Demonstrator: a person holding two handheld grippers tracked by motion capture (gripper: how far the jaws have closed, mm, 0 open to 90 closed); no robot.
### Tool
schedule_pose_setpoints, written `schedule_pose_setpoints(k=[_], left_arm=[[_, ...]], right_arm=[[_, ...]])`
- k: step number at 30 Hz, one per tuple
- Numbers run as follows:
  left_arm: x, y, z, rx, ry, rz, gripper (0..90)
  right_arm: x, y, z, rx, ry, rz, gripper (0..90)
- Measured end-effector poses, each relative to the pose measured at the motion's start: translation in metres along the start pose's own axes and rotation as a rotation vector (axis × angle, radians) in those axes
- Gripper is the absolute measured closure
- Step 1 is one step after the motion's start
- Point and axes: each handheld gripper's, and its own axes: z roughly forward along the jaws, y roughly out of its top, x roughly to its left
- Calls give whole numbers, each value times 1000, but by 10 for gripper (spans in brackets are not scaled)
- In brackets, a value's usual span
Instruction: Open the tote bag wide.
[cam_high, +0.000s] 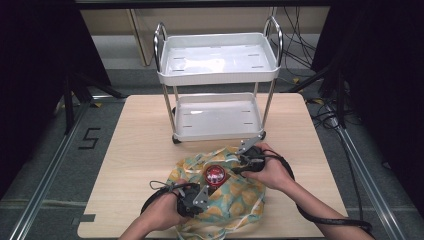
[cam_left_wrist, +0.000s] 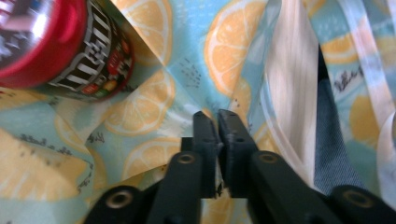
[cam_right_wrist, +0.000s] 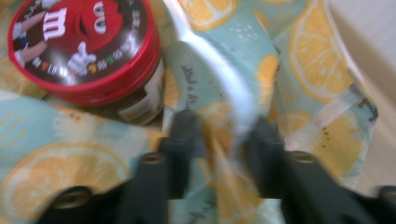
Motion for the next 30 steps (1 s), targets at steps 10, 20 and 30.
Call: schedule_pose_setpoints(k=[10,20,30], left_arm=[[3,23,-18,-227,40,-126,531],[9,42,-3,-268,71,-233,556],[1,56,8,-268,105,-138,850]], right_arm=[[-1,0,-4,55,31,50,870],[1,1,-4,14,24,61,760],[5,1,5,15,-7,62,584]])
